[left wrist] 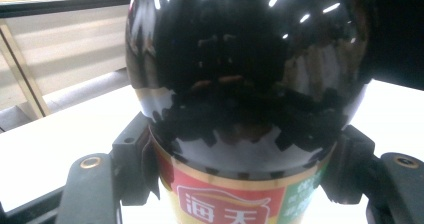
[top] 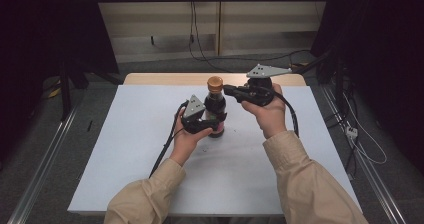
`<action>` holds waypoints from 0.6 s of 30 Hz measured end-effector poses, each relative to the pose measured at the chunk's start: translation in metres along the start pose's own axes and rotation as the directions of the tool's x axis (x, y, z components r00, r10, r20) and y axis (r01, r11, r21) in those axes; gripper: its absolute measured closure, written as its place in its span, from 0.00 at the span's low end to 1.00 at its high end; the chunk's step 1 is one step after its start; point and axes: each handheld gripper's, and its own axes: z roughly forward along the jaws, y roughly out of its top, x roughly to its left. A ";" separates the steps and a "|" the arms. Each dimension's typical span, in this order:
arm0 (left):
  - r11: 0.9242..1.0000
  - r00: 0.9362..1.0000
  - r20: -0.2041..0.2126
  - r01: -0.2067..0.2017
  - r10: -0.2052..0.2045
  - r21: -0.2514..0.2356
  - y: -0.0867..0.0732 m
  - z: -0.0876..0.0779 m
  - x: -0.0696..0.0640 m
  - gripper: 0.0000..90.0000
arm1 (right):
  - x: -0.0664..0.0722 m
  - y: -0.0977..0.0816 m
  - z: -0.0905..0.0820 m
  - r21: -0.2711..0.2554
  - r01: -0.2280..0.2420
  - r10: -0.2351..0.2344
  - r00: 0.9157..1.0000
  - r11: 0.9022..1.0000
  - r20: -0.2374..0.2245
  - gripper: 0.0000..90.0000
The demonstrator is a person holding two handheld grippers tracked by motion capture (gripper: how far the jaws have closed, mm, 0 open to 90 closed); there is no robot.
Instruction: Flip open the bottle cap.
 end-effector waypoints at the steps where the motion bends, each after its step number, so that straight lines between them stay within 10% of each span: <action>1: 1.000 1.000 0.000 0.000 0.000 0.001 0.000 0.000 0.000 0.34 | 0.000 0.000 0.000 0.003 0.006 -0.006 1.000 1.000 0.006 1.00; 18: 1.000 0.999 -0.038 0.015 -0.014 0.023 0.002 0.000 -0.004 0.33 | 0.001 0.007 0.001 0.011 0.000 0.000 1.000 1.000 -0.019 1.00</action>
